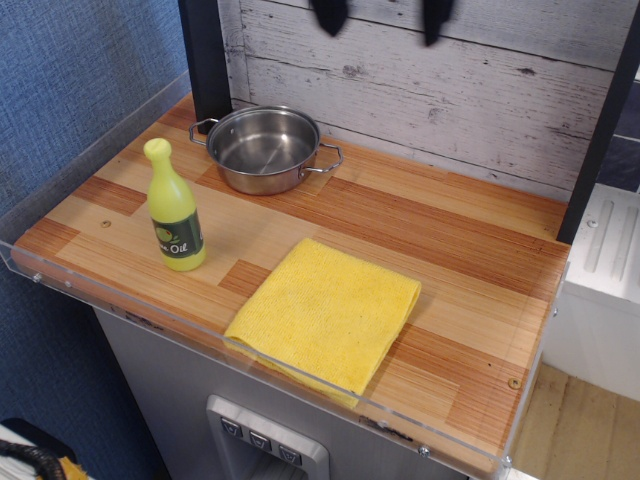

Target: Slide the bottle forward in front of the silver pan.

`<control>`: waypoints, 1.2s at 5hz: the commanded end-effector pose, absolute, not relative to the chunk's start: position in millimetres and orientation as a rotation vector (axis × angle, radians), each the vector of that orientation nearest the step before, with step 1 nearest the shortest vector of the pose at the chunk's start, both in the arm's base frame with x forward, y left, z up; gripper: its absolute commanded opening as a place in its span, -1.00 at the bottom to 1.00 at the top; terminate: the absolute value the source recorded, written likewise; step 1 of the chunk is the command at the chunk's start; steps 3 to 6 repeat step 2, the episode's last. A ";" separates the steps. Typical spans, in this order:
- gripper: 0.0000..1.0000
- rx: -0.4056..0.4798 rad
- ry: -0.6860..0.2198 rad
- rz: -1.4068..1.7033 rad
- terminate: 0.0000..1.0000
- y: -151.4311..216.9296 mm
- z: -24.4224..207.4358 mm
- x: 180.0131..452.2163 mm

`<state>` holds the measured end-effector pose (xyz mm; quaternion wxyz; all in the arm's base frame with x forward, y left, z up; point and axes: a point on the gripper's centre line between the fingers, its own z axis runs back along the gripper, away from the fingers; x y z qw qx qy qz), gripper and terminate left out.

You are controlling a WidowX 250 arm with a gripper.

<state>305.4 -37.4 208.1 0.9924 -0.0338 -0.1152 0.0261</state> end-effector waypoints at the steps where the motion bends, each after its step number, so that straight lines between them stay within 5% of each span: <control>1: 1.00 -0.058 -0.254 0.018 -1.00 -48.3 219.5 289.6; 2: 1.00 -0.058 -0.254 0.018 1.00 -48.3 219.5 289.6; 6: 1.00 -0.058 -0.254 0.018 1.00 -48.3 219.5 289.6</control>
